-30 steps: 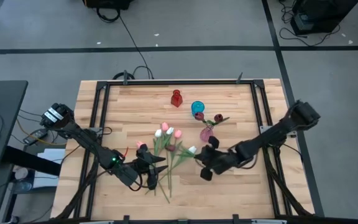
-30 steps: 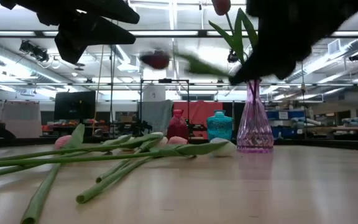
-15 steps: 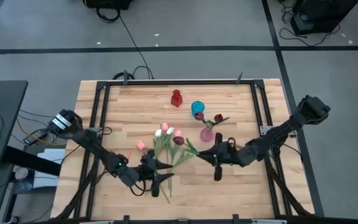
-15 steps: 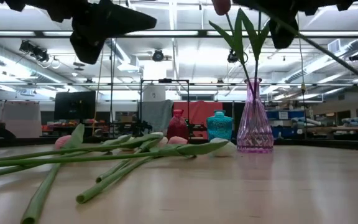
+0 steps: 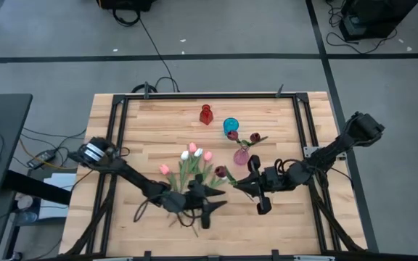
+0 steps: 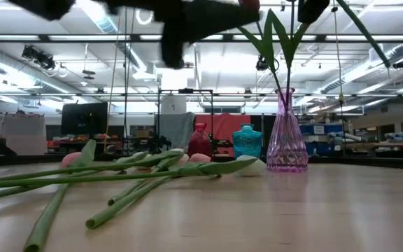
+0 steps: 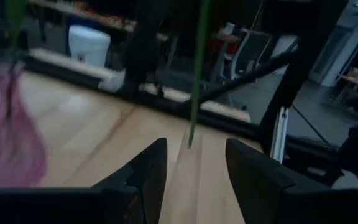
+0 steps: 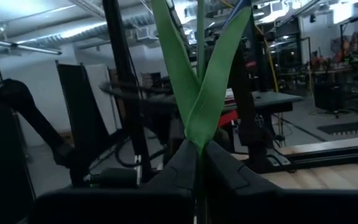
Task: Sort flowers into vase by color
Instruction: Put the red tulip into the pink vase
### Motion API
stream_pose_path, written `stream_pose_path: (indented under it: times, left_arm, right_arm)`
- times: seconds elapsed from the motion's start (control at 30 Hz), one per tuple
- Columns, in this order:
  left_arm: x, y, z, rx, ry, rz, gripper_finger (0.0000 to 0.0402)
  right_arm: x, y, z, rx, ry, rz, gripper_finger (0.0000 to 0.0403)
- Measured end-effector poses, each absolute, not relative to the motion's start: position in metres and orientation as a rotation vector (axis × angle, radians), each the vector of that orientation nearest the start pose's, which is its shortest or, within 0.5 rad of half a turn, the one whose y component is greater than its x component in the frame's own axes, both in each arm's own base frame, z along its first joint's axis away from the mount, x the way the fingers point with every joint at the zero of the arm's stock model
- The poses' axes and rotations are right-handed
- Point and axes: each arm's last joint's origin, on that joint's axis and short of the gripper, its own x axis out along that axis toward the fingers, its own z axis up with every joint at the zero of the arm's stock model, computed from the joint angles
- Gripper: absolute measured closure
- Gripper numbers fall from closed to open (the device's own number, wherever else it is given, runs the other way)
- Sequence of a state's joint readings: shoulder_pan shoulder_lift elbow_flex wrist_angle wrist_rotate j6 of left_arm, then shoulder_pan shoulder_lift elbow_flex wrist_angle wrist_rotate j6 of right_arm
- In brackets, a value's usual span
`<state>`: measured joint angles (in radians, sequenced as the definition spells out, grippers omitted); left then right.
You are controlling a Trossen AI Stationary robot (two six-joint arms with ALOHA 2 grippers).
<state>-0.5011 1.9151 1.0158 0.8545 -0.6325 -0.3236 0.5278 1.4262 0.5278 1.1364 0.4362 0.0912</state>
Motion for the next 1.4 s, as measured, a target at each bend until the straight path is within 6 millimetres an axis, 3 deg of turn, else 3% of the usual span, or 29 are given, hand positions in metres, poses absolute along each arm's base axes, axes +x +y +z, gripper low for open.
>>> stream_pose_path:
  times: [0.27, 0.73, 1.1, 1.4]
  left_arm:
    - [0.391, -0.175, 0.218, -0.159, -0.052, 0.159, 0.0231]
    - [0.405, -0.145, 0.221, -0.222, -0.074, 0.164, 0.0232]
    - [0.406, -0.147, 0.215, -0.192, -0.013, 0.054, 0.0309]
    - [0.408, -0.142, 0.221, -0.213, -0.070, 0.056, 0.0315]
  right_arm:
    - [0.242, 0.129, 0.231, 0.162, -0.218, 0.091, 0.0375]
    - [0.241, 0.129, 0.234, 0.129, -0.248, 0.072, 0.0375]
    - [0.241, 0.129, 0.233, 0.088, -0.240, 0.038, 0.0375]
    - [0.241, 0.129, 0.233, 0.103, -0.240, 0.041, 0.0375]
